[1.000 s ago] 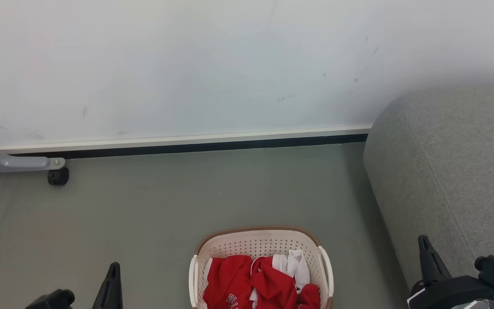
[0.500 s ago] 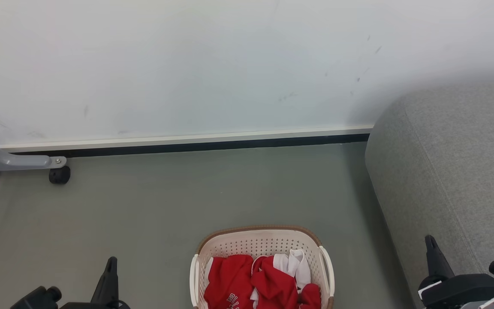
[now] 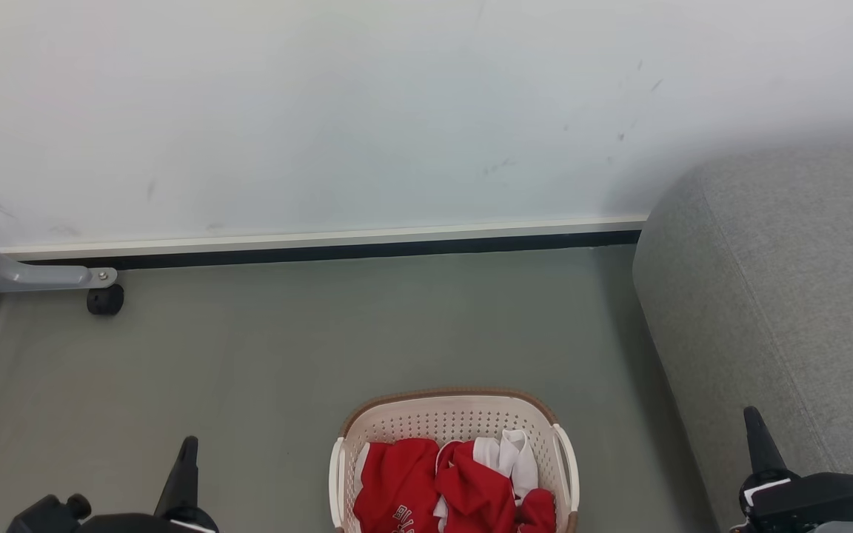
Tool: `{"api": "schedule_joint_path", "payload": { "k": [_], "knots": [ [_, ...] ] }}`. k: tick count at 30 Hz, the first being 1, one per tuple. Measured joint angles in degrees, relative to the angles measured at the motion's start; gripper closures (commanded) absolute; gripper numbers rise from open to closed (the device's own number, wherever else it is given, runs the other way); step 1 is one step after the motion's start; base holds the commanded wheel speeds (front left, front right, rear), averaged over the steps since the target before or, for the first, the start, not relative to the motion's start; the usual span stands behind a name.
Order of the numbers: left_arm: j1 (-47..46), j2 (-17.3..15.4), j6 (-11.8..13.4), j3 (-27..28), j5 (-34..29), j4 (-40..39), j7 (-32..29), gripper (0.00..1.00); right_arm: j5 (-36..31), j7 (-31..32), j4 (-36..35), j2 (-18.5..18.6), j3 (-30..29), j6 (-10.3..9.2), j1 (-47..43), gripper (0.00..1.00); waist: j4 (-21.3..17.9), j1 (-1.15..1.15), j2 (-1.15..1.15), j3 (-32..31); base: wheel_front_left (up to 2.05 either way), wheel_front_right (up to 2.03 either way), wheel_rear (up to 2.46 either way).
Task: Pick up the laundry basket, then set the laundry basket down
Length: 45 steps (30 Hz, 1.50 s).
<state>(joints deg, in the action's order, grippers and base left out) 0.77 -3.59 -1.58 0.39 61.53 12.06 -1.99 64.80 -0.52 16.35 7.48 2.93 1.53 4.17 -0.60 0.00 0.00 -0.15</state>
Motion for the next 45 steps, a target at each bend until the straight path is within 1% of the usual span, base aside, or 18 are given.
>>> {"api": "schedule_joint_path", "payload": {
  "k": [35,39,45],
  "knots": [
    [-4.6,1.0,-5.1,4.6,28.2,4.5,-4.2,1.0,25.3,6.6,0.7,-4.7,-10.0,5.03,1.0,1.0,0.6,0.0,0.0,0.2,0.0,0.0,0.0],
    [-5.3,1.1,-5.5,4.8,30.0,4.7,-4.5,1.0,26.6,7.0,0.8,-4.9,-10.6,5.12,1.0,1.0,0.6,0.0,0.0,0.2,0.0,0.0,0.0],
    [-5.3,1.2,-5.5,4.8,30.1,4.8,-4.5,1.0,26.6,7.0,0.8,-4.9,-10.6,5.12,1.0,1.0,0.6,0.0,0.0,0.2,0.0,0.0,0.0]
  ]
}}
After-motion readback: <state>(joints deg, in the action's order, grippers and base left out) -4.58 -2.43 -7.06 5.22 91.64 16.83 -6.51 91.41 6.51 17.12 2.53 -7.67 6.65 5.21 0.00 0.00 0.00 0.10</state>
